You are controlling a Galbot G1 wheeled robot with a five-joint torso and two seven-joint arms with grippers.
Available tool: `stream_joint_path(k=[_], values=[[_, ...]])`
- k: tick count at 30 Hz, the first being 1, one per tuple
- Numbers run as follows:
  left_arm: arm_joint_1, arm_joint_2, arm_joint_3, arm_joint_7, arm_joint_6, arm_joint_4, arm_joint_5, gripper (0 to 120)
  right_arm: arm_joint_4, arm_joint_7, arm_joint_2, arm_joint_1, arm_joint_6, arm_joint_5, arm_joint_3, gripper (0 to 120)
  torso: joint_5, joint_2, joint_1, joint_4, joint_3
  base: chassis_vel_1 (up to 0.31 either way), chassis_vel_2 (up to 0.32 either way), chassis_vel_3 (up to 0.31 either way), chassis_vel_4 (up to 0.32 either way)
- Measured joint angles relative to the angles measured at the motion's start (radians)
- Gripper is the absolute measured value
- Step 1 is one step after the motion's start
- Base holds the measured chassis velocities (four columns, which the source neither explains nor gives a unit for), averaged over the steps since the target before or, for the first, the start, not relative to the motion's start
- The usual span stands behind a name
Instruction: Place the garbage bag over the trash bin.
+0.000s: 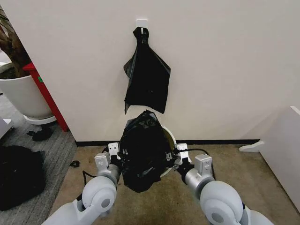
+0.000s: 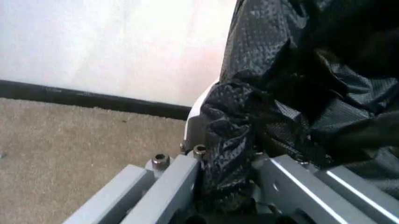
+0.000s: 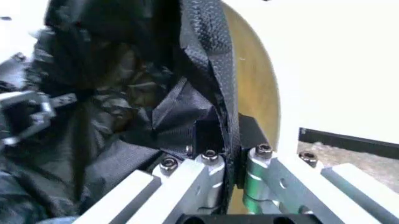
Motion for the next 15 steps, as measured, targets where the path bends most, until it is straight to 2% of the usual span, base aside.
stream_joint_path(k=[11,15], values=[[0.004,0.002,-0.006,-0.001,0.001,0.000,-0.006,0,-0.006,0.061,-0.043,-0.023,-0.030,0.106,0.071,0,0.0000,0.000,0.000,0.0001,0.000,0.000,0.000,0.000,0.000],[0.006,-0.002,-0.007,0.002,0.002,0.000,-0.006,0,-0.023,0.073,-0.048,-0.023,-0.012,0.206,0.101,0,0.0001,0.000,0.000,0.0000,0.000,0.000,0.000,0.000,0.000]])
